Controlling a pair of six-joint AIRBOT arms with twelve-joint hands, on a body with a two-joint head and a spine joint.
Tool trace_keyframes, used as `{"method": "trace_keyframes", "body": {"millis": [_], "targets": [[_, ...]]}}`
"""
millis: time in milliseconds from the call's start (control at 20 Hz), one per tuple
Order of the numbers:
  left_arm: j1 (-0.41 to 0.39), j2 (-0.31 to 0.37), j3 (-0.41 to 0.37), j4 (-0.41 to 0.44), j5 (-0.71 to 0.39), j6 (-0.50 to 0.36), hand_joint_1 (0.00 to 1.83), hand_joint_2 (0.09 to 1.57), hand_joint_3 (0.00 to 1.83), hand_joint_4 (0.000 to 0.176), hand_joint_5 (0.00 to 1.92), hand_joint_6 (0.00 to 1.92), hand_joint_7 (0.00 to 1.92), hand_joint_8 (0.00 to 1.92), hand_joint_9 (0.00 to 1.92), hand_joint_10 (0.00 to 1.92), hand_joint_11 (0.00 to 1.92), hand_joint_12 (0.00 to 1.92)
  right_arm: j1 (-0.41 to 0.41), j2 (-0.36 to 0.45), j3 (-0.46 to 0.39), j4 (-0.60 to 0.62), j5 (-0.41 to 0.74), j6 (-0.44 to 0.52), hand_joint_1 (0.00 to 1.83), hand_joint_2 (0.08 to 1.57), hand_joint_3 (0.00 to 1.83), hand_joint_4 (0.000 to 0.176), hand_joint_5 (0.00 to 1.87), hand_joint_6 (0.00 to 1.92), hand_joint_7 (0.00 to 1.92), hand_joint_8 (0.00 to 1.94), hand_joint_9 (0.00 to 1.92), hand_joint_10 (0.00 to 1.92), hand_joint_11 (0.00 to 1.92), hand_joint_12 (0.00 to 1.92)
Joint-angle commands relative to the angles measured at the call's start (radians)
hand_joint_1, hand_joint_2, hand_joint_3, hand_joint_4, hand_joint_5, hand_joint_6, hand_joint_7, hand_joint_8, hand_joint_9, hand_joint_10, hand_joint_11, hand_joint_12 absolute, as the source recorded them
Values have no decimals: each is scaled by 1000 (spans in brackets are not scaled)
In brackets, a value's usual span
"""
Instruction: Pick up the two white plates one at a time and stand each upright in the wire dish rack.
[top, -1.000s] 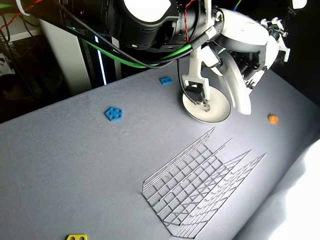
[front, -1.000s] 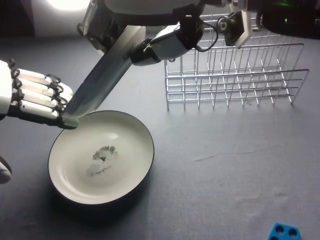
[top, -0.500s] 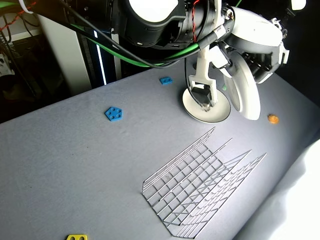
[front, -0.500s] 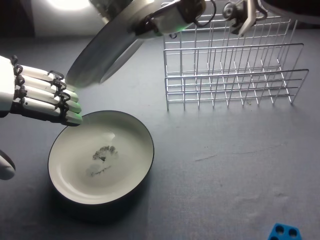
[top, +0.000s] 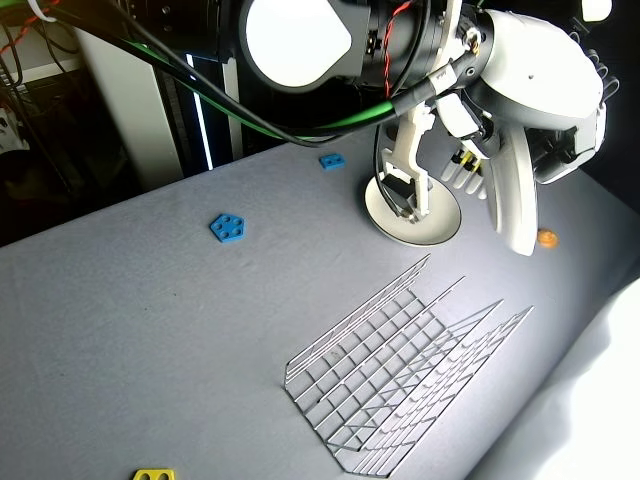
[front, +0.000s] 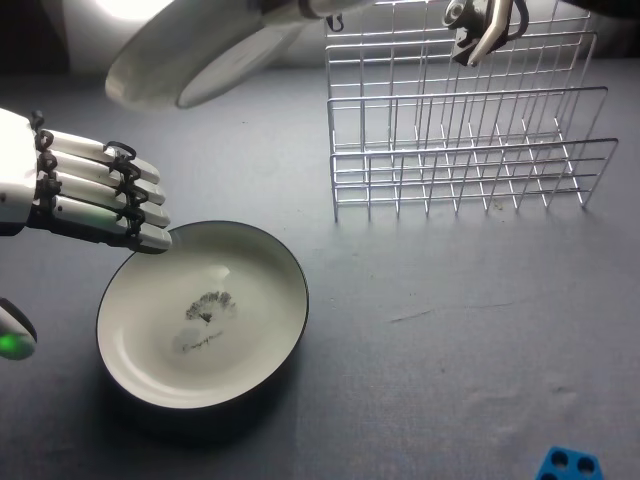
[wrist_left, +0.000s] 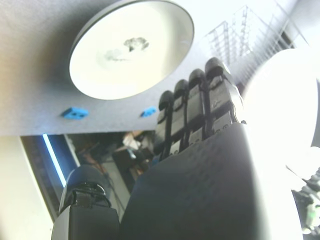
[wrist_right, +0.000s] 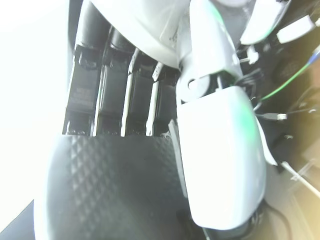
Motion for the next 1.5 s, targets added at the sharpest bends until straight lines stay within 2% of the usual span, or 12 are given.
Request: {"method": "trace_keyframes", "body": {"millis": [0,150,300,400,450,550,650,950,1100,1250,1300,1450], "targets": [[-10,2,5,-71,-35,2,0,1060,2,0,156,0,125,1,83,2,0,176,21,5,0,33,157,-9,1367,1129,0,0,896,1109,957,927,901,1218,693,1193],[-9,4,7,-58,-35,3,0,1058,0,0,126,1,93,0,58,1,0,143,21,5,-1,163,175,-77,1372,1114,0,0,933,1051,981,884,929,1179,723,1171],[2,7,7,-51,-36,10,0,1051,0,0,150,0,120,1,77,2,0,147,20,6,-2,267,184,-109,1366,1132,0,0,886,1134,937,951,904,1211,706,1179],[8,8,7,-41,-36,10,0,1055,0,0,137,1,112,2,72,2,0,134,20,7,-4,286,184,-109,1370,1118,0,0,916,1083,974,893,931,1170,726,1152],[9,7,8,-33,-36,10,0,1061,1,0,175,2,152,3,111,3,0,232,18,8,-5,291,184,-109,1372,1115,0,0,923,1079,983,878,931,1165,730,1148],[16,5,12,-23,-36,16,0,1055,0,0,123,0,94,1,61,1,0,124,17,9,-5,301,181,-109,1368,1124,0,0,897,1118,969,900,913,1197,711,1154],[24,3,15,-22,-36,19,0,1057,0,0,140,0,110,0,75,0,0,192,16,10,-5,311,168,-109,1368,1128,0,0,888,1127,965,921,899,1210,695,1179],[35,1,15,-20,-33,19,0,1049,0,0,142,3,104,1,66,1,0,146,2,29,-8,381,169,-108,1364,1136,2,0,859,1170,953,943,884,1230,698,1174],[38,-2,23,-20,-33,19,0,1050,0,0,140,1,104,1,67,1,0,117,-5,39,-8,433,169,-107,1369,1122,0,0,884,1128,989,884,918,1182,730,1151],[42,-4,27,-20,-33,21,0,1053,0,0,151,2,125,3,83,3,0,158,-9,45,-8,463,168,-91,1364,1137,0,0,865,1165,952,946,879,1233,703,1165],[42,-4,26,-20,-33,21,0,1057,1,0,144,1,112,2,73,1,0,132,-11,48,-8,465,167,-83,1370,1120,2,0,888,1115,986,893,924,1178,743,1134],[43,-3,24,-20,-33,22,0,1061,1,0,142,0,114,0,71,0,0,142,-24,58,-6,474,167,-69,1368,1126,0,0,882,1128,981,906,901,1201,734,1130]]}}
